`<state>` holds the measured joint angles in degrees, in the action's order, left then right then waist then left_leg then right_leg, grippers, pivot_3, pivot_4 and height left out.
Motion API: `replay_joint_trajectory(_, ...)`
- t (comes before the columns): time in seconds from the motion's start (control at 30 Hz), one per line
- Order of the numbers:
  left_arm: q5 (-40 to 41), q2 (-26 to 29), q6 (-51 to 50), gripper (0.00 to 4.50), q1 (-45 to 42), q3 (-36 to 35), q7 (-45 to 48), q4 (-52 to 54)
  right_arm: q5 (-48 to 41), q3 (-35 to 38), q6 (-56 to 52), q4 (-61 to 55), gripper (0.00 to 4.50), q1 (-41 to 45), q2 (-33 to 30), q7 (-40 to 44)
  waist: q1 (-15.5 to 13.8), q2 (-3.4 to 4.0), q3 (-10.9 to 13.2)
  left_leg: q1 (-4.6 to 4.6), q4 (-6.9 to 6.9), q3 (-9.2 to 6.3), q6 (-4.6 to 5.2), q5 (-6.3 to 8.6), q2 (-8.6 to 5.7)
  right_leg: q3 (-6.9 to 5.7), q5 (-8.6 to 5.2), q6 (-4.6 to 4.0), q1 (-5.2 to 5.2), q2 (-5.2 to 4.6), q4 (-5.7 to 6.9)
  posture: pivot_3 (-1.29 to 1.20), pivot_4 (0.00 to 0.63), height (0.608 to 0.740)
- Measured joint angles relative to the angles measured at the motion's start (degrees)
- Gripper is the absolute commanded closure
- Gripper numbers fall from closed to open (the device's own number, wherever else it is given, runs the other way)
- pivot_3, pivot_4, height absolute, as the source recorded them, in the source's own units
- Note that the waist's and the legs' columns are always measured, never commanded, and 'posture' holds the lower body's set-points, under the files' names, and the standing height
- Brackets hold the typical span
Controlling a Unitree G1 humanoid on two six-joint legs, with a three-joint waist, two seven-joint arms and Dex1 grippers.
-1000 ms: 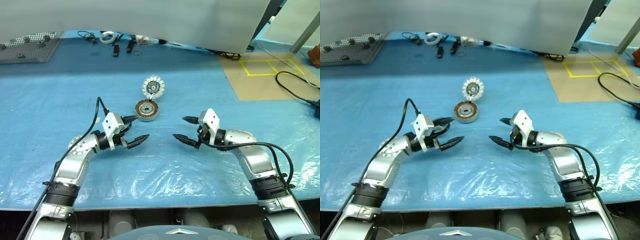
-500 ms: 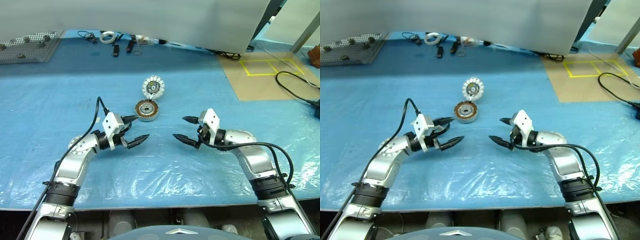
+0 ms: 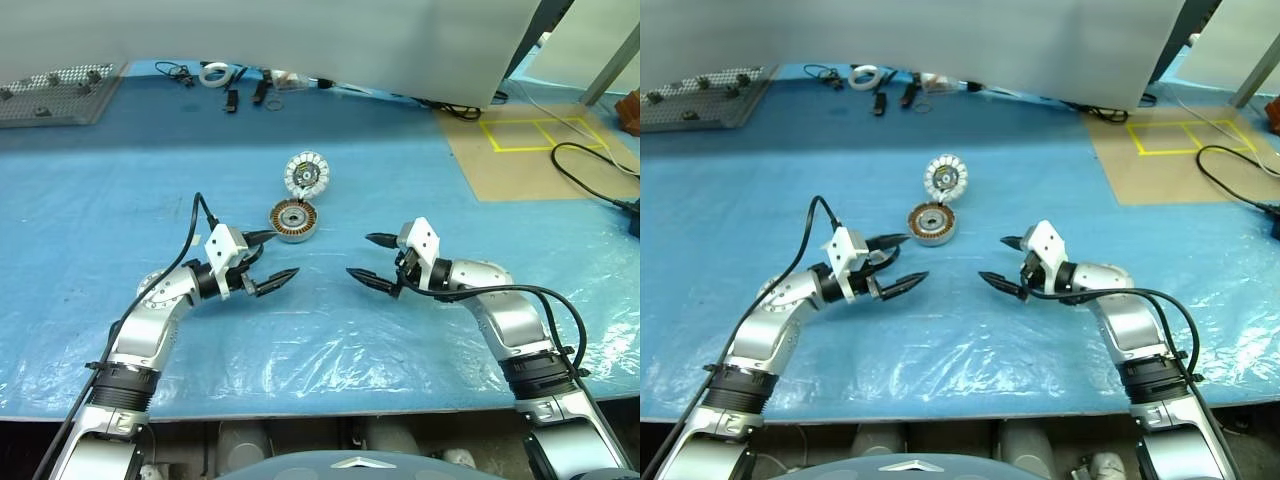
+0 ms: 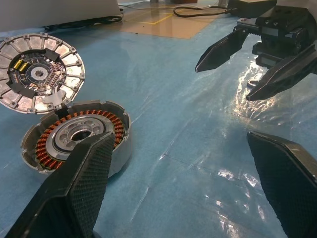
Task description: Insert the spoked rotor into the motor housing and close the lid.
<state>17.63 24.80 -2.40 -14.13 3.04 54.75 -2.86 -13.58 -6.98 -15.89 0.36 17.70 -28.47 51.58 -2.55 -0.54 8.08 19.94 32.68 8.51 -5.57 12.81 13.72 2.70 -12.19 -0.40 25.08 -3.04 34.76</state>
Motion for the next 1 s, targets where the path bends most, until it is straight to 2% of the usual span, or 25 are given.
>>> replay_joint_trajectory(0.57,0.0,-0.2,0.0,0.00,0.0,0.0,0.0,0.0,0.0,0.0,0.6,1.2,0.04,0.7,-0.9,1.2,0.0,0.00,0.0,0.00,0.00,0.00,0.00,0.00,0.00,0.00,-0.03,-0.05,0.00,0.00,0.00,0.00,0.150,0.740)
replay_joint_trajectory(0.77,0.0,-0.1,0.2,0.00,-1.0,-0.1,0.0,-0.7,1.0,-0.6,1.2,4.1,0.04,9.8,-3.3,5.4,0.2,0.01,0.1,-0.03,0.06,0.01,0.01,-0.01,-0.01,0.03,-0.03,-0.05,-0.01,0.01,0.07,0.00,0.150,0.740)
replay_joint_trajectory(1.0,0.0,0.1,1.3,0.00,-1.4,-0.7,-0.3,-1.6,4.3,-6.8,4.3,9.2,0.04,21.9,-2.6,12.9,0.2,0.00,0.1,0.01,0.05,0.01,0.21,-0.13,0.01,-0.03,0.03,0.04,0.04,0.01,0.11,0.00,0.150,0.740)
